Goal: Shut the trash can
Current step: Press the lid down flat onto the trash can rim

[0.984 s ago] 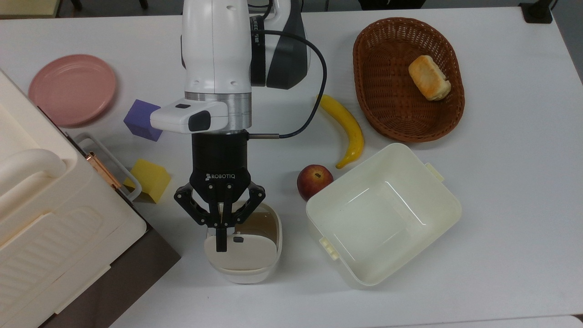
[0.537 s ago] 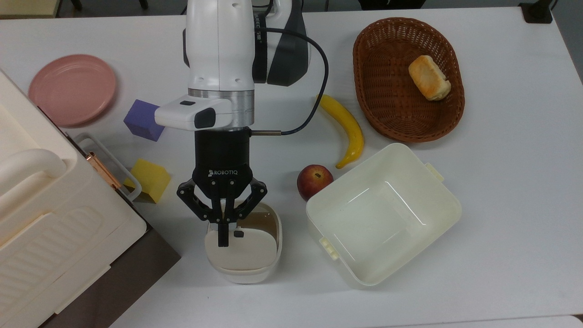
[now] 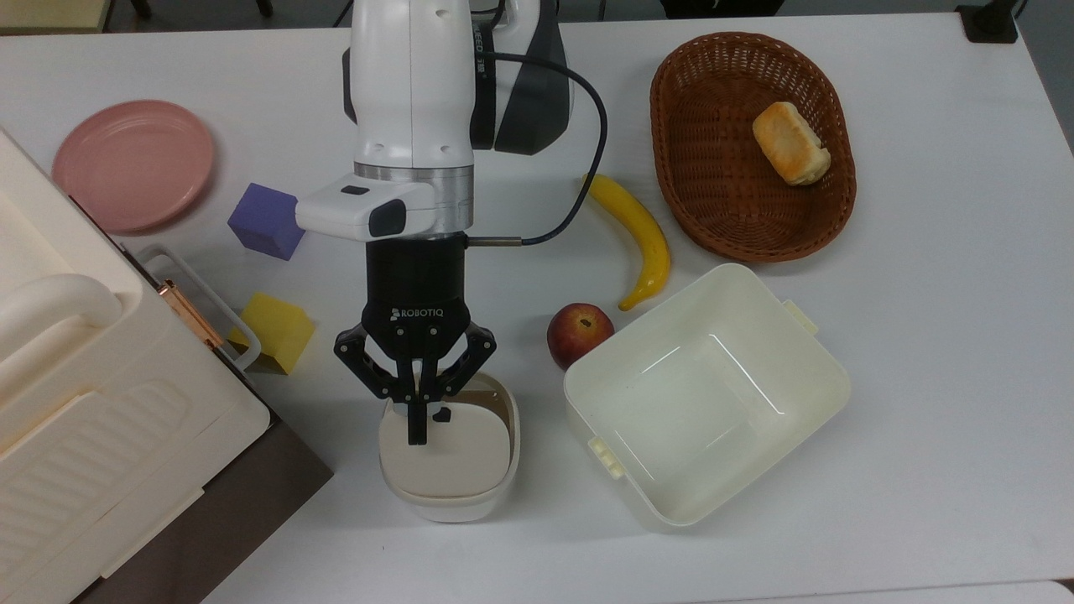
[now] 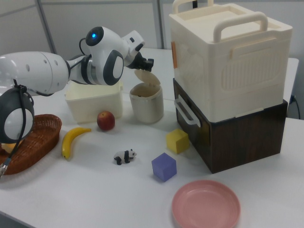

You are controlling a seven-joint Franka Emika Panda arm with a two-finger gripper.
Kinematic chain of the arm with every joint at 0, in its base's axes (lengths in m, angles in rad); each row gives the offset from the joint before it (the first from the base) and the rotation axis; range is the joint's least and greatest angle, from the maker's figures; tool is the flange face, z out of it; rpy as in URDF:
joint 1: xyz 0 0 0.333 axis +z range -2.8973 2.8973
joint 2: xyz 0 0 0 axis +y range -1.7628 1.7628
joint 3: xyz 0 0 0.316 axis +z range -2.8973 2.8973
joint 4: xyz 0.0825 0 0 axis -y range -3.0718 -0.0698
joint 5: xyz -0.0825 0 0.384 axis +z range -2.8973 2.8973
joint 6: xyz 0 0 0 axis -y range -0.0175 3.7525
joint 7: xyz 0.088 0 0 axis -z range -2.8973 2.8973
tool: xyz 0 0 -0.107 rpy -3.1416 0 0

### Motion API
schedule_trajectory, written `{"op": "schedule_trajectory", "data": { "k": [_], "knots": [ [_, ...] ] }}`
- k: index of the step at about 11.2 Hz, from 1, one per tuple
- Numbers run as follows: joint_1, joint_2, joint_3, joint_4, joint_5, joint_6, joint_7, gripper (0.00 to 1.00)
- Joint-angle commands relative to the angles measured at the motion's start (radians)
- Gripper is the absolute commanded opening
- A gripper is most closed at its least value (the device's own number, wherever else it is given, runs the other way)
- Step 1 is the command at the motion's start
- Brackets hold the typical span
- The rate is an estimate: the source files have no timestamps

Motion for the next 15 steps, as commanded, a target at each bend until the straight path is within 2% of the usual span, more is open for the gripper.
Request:
{"op": "schedule_trajectory", "data": {
  "k": [1, 15],
  "knots": [
    [0.015, -0.121, -0.01, -0.179, -0.007, 0.013, -0.004, 0.0],
    [0.02, -0.175, -0.01, -0.319, -0.003, 0.004, -0.001, 0.0]
  ]
}}
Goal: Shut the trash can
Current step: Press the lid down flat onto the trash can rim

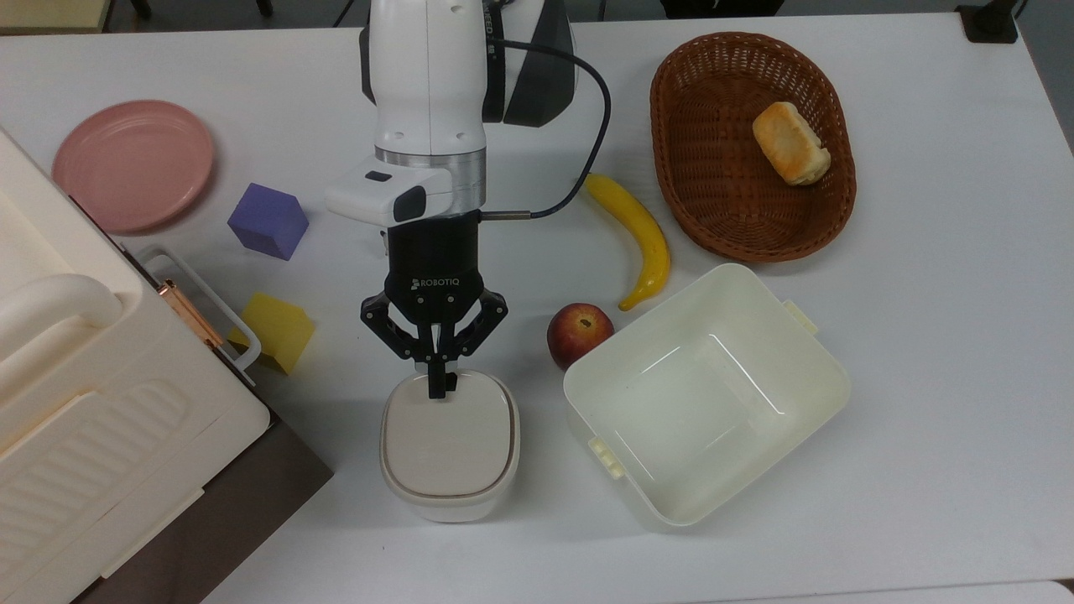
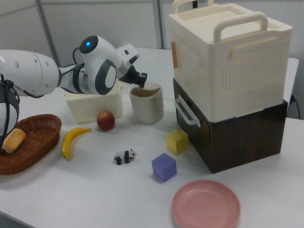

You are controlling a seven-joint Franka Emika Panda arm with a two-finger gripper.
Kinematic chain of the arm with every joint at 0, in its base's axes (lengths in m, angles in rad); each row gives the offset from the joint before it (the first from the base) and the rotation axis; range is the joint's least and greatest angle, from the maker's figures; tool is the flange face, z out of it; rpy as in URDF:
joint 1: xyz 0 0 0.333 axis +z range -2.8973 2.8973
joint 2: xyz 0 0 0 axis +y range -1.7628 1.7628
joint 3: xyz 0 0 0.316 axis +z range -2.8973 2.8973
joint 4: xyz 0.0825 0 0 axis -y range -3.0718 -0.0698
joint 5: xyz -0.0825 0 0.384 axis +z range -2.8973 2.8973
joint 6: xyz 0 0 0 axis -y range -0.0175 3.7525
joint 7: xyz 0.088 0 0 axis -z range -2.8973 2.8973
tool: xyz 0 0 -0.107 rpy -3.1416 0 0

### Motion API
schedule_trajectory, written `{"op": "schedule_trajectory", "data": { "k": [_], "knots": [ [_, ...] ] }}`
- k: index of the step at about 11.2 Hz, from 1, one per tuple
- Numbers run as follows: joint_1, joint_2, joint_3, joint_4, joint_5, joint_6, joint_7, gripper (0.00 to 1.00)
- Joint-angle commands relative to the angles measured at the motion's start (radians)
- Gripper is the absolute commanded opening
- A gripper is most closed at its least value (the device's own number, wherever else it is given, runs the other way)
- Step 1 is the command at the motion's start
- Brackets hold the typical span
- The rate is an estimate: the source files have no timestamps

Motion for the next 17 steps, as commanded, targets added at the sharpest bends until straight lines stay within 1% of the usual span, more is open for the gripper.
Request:
{"op": "schedule_trajectory", "data": {
  "k": [1, 9, 14, 16, 17],
  "knots": [
    [0.013, -0.054, -0.01, -0.082, -0.003, 0.004, -0.001, 0.0],
    [0.01, -0.026, -0.01, -0.088, -0.004, 0.004, -0.001, 0.0],
    [0.013, 0.041, -0.012, -0.056, -0.01, 0.006, -0.001, 0.0],
    [0.013, 0.032, -0.012, -0.059, -0.013, 0.006, -0.001, 0.0],
    [0.01, 0.005, -0.01, -0.065, -0.012, 0.004, -0.001, 0.0]
  ]
}}
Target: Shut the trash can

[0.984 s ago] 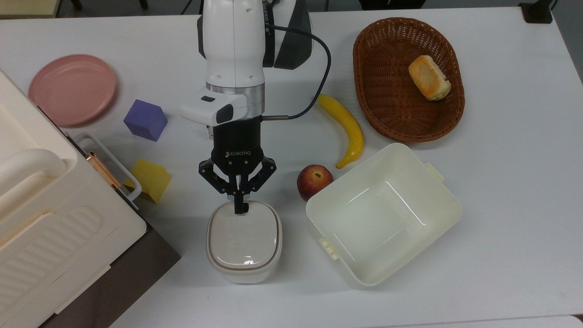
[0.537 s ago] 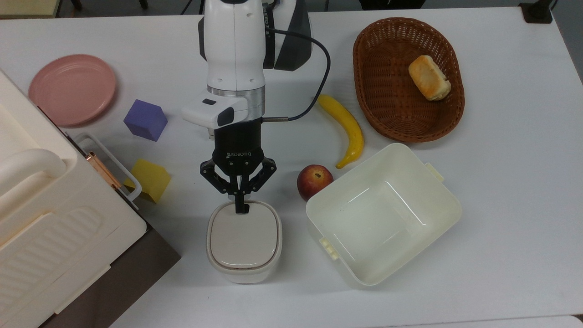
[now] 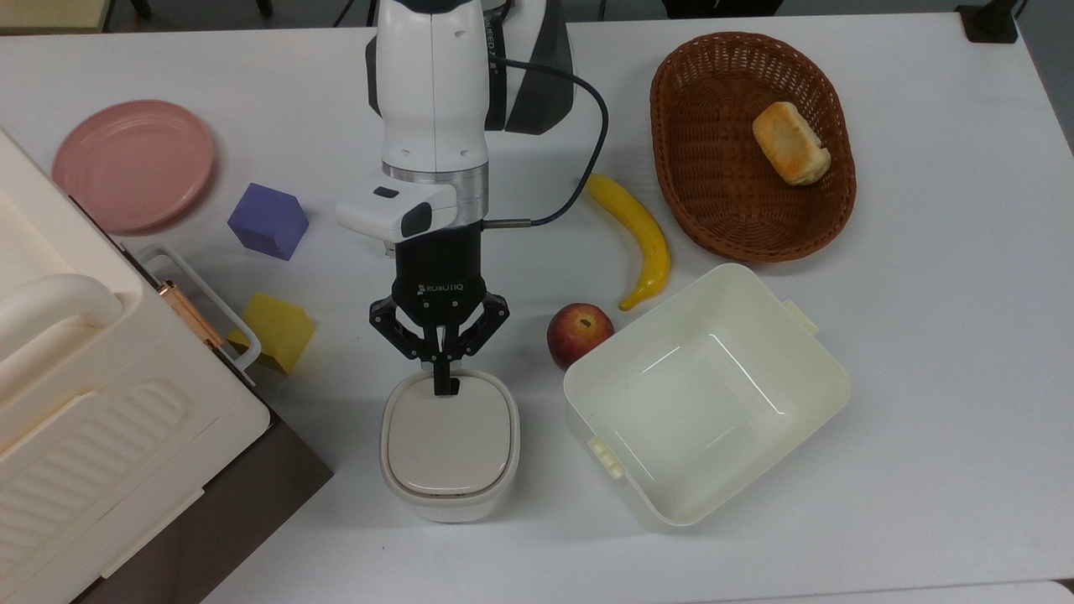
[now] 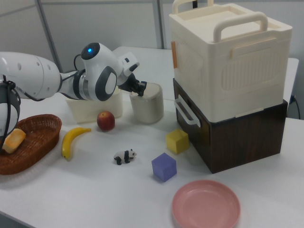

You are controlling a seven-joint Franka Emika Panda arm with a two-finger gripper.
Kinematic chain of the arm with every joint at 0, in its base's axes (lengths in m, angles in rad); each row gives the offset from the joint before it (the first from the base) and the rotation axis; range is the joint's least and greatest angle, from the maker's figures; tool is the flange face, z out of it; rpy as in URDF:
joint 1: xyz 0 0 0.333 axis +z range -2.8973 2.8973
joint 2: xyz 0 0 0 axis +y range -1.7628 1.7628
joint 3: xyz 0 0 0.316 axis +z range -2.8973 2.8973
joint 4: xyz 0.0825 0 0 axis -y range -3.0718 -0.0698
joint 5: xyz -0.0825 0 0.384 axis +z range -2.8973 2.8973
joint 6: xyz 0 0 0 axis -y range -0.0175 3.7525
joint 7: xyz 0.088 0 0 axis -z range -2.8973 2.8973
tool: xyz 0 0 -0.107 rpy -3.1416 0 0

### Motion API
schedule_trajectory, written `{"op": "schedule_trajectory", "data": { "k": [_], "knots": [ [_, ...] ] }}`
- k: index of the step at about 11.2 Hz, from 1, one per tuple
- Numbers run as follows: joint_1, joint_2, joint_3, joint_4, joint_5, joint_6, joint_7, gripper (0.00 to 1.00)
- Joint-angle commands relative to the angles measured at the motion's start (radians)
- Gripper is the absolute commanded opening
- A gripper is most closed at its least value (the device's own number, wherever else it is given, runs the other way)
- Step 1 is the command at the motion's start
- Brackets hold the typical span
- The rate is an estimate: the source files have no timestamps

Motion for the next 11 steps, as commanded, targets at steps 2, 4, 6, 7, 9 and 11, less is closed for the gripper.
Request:
{"op": "schedule_trajectory", "data": {
  "k": [2, 4, 6, 7, 9, 11],
  "knots": [
    [0.006, -0.086, -0.005, -0.059, -0.01, -0.022, 0.002, 0.0],
    [0.0, -0.189, 0.021, -0.077, -0.005, -0.169, 0.006, 0.0],
    [0.003, -0.284, 0.021, -0.074, 0.002, -0.393, 0.004, 0.0],
    [0.005, -0.329, 0.023, -0.074, 0.007, -0.503, 0.004, 0.0],
    [0.006, -0.404, 0.023, -0.071, 0.027, -0.721, 0.004, 0.0],
    [0.006, -0.462, 0.013, -0.07, 0.077, -0.907, 0.001, 0.05]
  ]
}}
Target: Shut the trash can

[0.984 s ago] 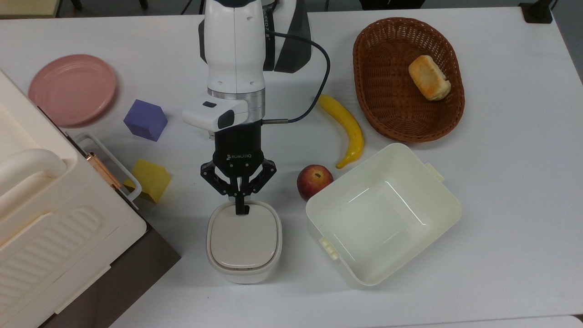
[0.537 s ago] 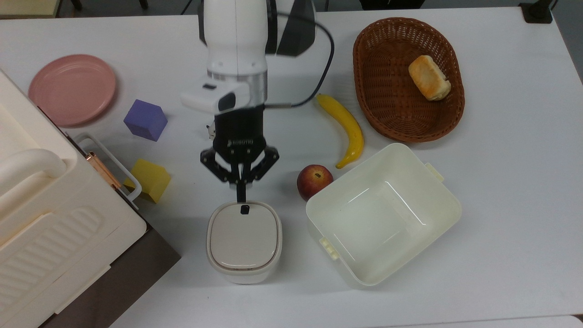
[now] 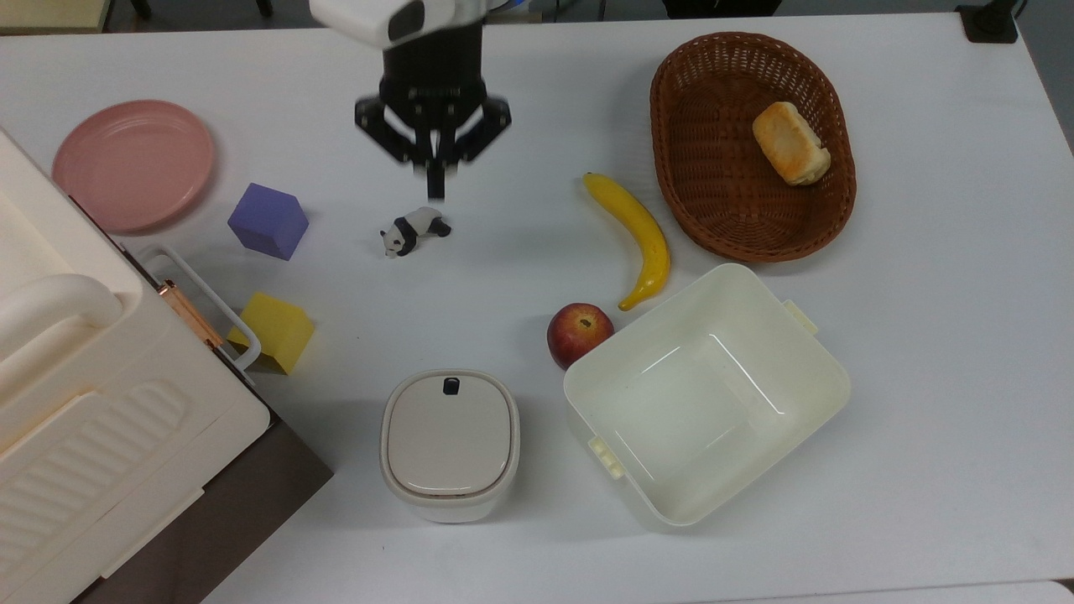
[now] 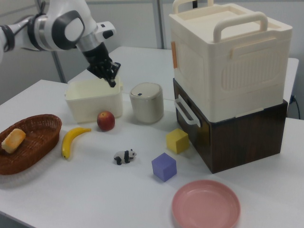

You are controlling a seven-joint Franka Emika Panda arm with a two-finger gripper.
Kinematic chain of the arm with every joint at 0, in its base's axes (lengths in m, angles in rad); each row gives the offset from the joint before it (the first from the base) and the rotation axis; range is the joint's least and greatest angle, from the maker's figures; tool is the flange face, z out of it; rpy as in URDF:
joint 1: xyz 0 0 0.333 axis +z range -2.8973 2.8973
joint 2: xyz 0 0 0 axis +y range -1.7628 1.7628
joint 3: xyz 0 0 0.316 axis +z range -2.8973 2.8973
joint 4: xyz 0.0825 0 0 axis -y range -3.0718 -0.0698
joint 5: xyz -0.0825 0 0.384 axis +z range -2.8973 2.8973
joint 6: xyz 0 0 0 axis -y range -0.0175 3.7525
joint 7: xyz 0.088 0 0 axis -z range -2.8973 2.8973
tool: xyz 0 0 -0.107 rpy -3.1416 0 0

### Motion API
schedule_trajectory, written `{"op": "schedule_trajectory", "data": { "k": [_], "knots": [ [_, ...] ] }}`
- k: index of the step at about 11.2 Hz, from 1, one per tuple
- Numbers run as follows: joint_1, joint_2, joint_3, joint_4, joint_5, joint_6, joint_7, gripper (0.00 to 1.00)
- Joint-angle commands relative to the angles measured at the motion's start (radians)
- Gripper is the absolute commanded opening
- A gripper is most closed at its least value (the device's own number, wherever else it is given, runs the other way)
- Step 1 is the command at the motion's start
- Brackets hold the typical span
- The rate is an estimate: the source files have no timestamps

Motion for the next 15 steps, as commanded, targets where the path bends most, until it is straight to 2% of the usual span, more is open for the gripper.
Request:
{"op": "schedule_trajectory", "data": {
  "k": [1, 2, 3, 4, 5, 8, 12, 13, 15],
  "knots": [
    [0.006, -0.114, -0.013, -0.057, 0.055, -0.231, -0.01, 0.08],
    [0.006, -0.125, -0.015, -0.055, 0.072, -0.289, -0.012, 0.19],
    [0.008, -0.134, -0.015, -0.057, 0.096, -0.303, -0.012, 0.38],
    [0.012, -0.137, -0.015, -0.059, 0.113, -0.31, -0.006, 0.85],
    [0.017, -0.142, -0.013, -0.063, 0.113, -0.322, -0.013, 1.0],
    [0.023, -0.144, -0.019, -0.062, 0.13, -0.363, -0.007, 1.0],
    [0.038, -0.174, -0.077, -0.051, 0.143, -0.405, -0.006, 1.0],
    [0.081, -0.174, -0.126, -0.034, 0.143, -0.418, 0.002, 1.0],
    [0.184, -0.171, -0.269, 0.001, 0.144, -0.446, 0.008, 1.0]
  ]
}}
